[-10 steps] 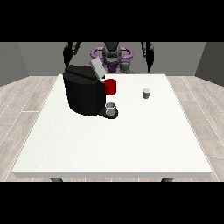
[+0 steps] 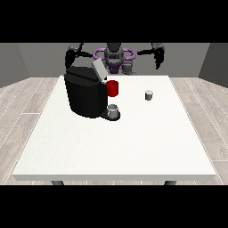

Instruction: Insert the coffee pod into the coffee machine and close the lid

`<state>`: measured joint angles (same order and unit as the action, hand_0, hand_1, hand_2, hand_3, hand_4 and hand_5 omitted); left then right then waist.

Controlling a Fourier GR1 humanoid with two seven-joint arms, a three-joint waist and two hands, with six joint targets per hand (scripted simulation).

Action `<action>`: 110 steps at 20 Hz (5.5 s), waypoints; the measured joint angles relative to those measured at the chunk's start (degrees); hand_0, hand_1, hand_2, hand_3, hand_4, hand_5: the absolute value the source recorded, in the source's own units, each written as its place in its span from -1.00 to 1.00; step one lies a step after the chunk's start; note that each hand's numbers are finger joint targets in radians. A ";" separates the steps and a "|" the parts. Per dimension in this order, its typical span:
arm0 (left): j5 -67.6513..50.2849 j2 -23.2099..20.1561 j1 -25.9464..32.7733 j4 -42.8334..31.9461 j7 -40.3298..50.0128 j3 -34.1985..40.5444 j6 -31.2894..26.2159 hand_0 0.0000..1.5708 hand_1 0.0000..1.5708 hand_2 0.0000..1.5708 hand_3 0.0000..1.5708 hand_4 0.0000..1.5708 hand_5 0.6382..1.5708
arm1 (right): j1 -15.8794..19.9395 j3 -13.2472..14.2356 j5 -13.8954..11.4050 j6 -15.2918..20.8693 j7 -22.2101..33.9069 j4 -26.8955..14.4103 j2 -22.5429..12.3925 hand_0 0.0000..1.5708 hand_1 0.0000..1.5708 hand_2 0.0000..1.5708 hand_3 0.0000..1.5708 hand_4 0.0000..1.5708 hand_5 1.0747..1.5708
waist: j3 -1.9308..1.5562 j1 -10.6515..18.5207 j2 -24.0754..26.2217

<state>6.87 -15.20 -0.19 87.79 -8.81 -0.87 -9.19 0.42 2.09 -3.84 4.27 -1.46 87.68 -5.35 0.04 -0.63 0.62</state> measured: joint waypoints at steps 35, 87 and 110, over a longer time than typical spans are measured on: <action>27.14 -10.07 -27.68 -36.63 -5.28 0.04 6.48 0.36 0.36 0.44 0.18 -0.41 1.00 | 13.41 -3.94 -5.95 4.60 2.46 -7.32 4.11 -1.00 -1.00 -1.00 -1.00 -1.00 1.00 | -0.03 -6.99 -13.90; 34.43 -3.86 -55.38 -42.98 4.30 3.69 -15.35 0.53 0.53 0.58 0.60 -0.37 1.00 | 16.18 -2.07 -6.01 5.68 -1.08 -20.03 3.62 -1.00 -1.00 -1.00 -1.00 -1.00 1.00 | -0.05 -10.49 -4.07; 34.87 -9.67 -70.22 -48.09 5.99 8.00 -16.23 0.52 0.52 0.60 0.56 -0.41 1.00 | 24.76 0.34 -5.40 5.55 1.21 -15.53 1.10 -1.00 -1.00 -1.00 -1.00 -0.79 1.00 | -0.05 -16.30 -16.06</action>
<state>41.75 -24.88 -70.40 39.70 -2.81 7.13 -25.42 25.18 2.43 -9.24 9.82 -0.25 72.15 -4.24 -0.01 -16.92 -15.45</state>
